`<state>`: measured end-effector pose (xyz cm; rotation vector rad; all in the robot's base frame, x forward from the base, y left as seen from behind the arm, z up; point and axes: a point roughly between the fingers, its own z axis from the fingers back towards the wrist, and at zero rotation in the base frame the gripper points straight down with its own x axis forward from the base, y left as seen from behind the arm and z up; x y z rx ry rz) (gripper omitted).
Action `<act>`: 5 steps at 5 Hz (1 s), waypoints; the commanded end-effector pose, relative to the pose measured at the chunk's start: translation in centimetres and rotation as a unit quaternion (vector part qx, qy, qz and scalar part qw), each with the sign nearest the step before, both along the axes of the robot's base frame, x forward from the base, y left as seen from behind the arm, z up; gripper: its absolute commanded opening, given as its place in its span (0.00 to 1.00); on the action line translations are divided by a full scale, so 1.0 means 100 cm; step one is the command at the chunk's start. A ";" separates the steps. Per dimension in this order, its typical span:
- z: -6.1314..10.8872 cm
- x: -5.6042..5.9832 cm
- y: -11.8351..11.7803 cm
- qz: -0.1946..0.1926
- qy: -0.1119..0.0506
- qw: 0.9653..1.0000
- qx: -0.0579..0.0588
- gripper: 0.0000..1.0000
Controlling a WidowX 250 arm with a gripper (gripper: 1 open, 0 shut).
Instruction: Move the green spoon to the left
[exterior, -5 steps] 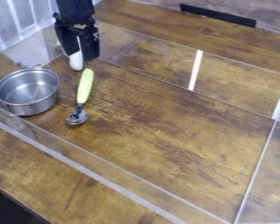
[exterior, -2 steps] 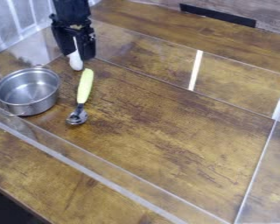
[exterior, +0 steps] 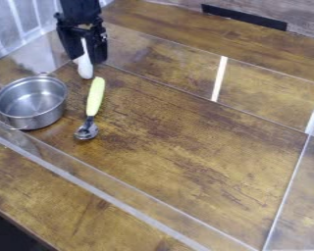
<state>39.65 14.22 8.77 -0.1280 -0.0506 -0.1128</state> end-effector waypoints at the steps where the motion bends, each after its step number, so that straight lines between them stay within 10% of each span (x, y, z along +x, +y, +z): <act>1: 0.018 0.012 -0.003 -0.032 -0.029 0.999 0.014 1.00; 3: 0.014 0.006 -0.015 -0.048 -0.023 0.999 0.010 1.00; 5: 0.044 -0.002 -0.034 -0.029 -0.032 0.999 0.016 1.00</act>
